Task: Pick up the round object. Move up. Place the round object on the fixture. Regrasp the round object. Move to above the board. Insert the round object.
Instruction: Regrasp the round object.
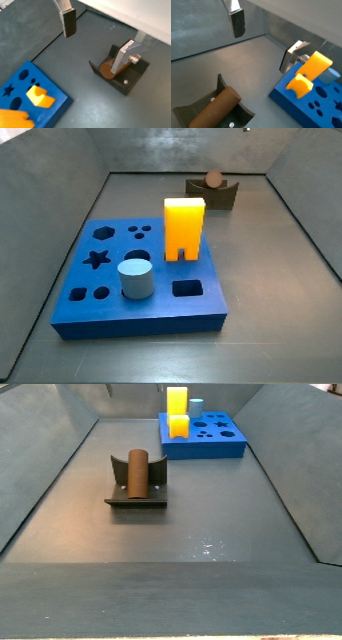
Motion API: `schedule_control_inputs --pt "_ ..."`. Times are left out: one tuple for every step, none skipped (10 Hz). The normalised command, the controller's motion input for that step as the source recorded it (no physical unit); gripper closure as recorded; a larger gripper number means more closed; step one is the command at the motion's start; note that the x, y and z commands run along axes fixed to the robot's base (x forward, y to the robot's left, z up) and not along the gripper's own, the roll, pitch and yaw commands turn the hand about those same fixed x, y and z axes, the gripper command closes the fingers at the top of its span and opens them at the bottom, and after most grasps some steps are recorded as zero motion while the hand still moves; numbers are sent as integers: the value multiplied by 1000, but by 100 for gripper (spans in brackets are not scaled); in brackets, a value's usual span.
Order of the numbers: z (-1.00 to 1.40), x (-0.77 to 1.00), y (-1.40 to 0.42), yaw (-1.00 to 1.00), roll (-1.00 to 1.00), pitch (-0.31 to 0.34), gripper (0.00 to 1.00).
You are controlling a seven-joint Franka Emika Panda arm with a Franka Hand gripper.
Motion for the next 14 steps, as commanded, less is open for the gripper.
schedule_control_inputs --pt "16 -39 -25 22 1000 -8 0" --pt "16 -37 -31 23 1000 -12 0" --pt "9 -34 -22 23 1000 -18 0" --pt "7 -28 -25 24 1000 -23 0" --pt "3 -23 -25 24 1000 -27 0" --pt "4 -17 -18 25 1000 -33 0" --pt "6 -14 -22 26 1000 -38 0" --pt "7 -12 -24 26 1000 -41 0" --pt "8 -10 -21 27 1000 -44 0" --pt "6 -12 -21 28 1000 -47 0" --pt "4 -15 -23 28 1000 -47 0" --pt "4 -17 -21 28 1000 -47 0" --pt "5 -16 -21 29 1000 -47 0" --pt "8 -13 -23 28 1000 -45 0"
